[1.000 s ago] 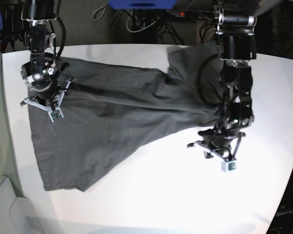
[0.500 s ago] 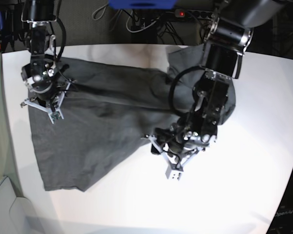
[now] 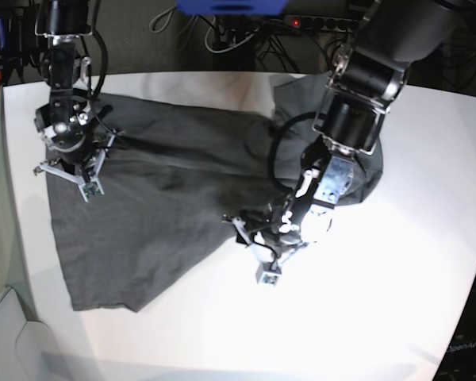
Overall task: Layout the t-shirt on the table in an organized manner, then fold the t-shirt properly
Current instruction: 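Move the left gripper to the shirt's bunched middle and grasp fabric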
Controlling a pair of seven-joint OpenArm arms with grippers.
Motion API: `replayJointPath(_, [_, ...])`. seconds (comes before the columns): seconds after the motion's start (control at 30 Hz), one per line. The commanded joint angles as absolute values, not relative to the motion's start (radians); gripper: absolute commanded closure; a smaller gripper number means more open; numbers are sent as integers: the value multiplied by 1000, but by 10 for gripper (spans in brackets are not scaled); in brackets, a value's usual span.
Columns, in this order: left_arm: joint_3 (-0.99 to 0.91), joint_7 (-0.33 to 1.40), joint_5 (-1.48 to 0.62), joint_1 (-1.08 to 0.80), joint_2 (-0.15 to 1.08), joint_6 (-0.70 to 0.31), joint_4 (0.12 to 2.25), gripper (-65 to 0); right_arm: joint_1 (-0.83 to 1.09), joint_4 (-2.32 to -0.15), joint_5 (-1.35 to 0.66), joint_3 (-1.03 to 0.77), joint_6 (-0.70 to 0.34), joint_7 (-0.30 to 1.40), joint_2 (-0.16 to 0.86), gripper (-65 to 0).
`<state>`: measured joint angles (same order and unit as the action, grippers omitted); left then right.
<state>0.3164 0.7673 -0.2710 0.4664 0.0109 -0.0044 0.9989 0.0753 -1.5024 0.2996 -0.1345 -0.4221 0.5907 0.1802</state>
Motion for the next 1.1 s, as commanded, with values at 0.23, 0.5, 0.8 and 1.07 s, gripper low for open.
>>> replayJointPath(0.23, [326, 760, -272, 498, 12, -7, 1013, -288, 61, -1517, 298, -137, -424, 575, 189, 0])
replayJointPath(0.5, [321, 814, -272, 498, 12, -170, 1007, -291, 47, -1517, 297, -136, -424, 578, 189, 0])
replayJointPath(0.8, [325, 806, -271, 496, 31, -173, 1007, -446, 45, -1517, 297, -105, -424, 578, 189, 0])
replayJointPath(1.07, [326, 806, -271, 464, 36, -180, 1006, -444, 45, -1517, 297, -99, -424, 576, 189, 0])
